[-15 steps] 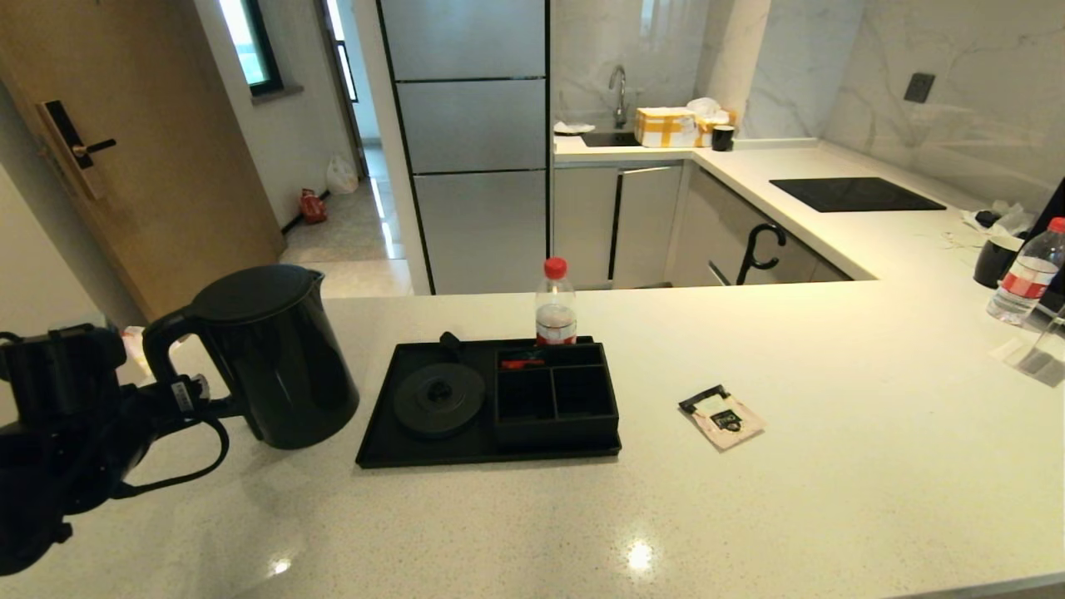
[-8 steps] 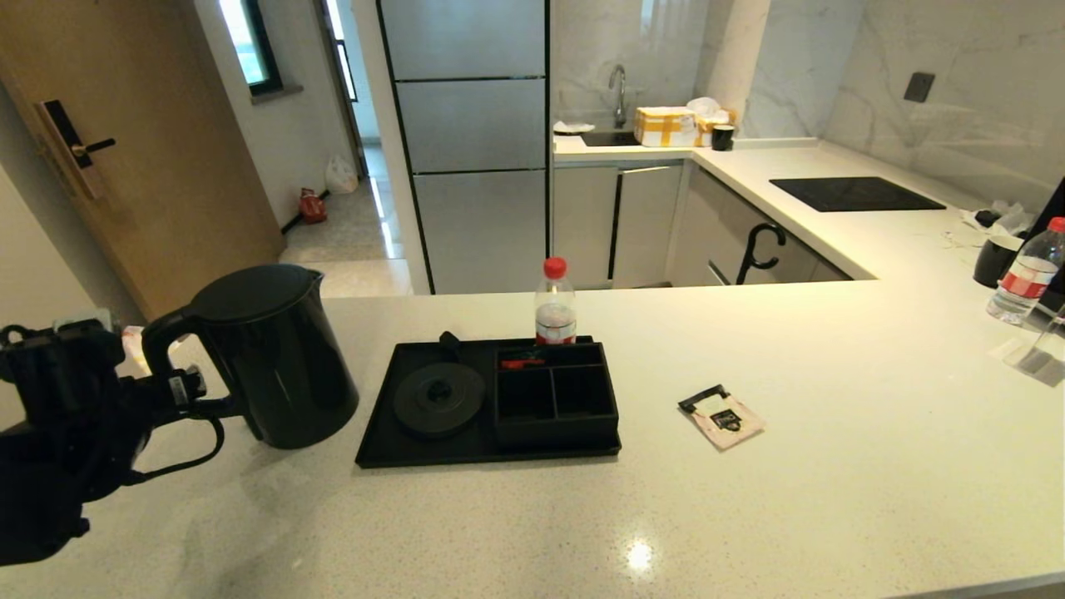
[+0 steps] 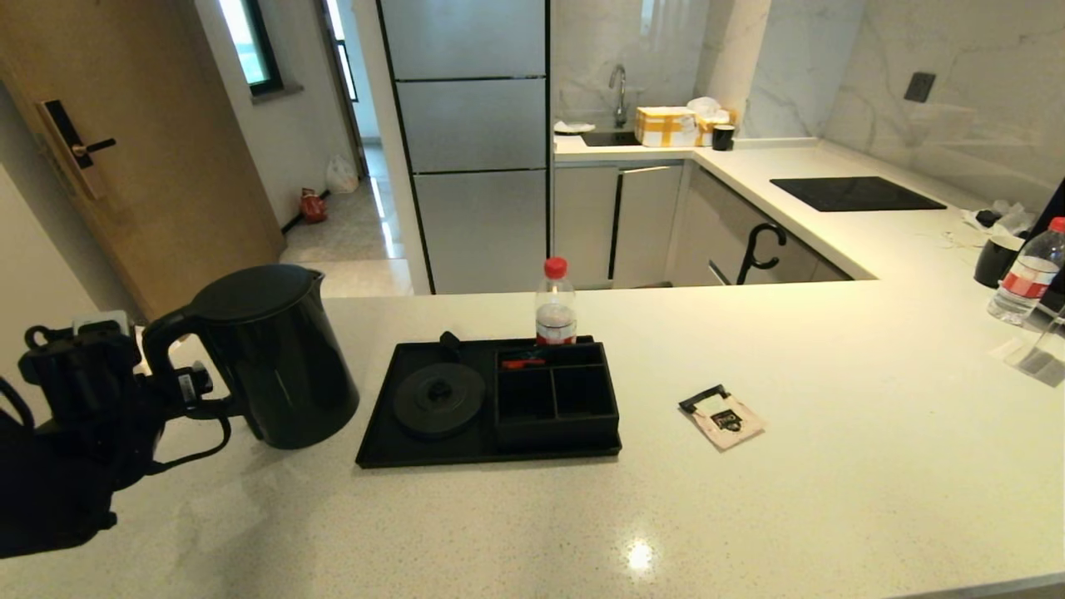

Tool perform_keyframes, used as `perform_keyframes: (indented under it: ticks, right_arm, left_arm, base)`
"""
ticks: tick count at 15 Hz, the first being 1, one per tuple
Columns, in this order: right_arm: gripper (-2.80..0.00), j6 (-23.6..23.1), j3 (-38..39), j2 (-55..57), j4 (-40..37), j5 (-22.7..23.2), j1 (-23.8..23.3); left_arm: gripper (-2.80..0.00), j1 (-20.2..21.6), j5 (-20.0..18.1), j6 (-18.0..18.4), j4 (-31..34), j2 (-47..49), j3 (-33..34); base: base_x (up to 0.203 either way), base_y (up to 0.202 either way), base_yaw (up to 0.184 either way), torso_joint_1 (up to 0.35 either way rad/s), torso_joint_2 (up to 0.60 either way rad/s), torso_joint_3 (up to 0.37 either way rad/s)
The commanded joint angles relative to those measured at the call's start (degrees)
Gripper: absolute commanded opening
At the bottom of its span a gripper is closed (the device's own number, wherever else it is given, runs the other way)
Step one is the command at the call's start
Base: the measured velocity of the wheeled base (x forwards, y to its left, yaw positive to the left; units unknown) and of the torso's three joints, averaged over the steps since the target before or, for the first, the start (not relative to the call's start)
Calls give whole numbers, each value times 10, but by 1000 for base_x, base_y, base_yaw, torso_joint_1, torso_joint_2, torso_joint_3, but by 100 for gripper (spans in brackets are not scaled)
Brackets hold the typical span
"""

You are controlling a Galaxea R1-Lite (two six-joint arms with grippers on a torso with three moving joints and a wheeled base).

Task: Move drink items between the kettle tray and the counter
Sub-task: Return the kettle to its original position

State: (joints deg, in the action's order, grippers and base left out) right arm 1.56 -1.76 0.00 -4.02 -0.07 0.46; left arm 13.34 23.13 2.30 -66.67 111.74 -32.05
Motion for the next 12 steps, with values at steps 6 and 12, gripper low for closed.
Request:
perform_keyframes:
  ticks: [6,12]
  right_arm:
    - [-280,0,0,1,0,0,0]
    - [-280,0,0,1,0,0,0]
  left_arm:
    - [0,0,2,41,-134,76,-3]
    - [0,0,1,45,-146,84,-10]
  base:
    - [0,0,0,0,0,0]
    - [0,0,0,0,0,0]
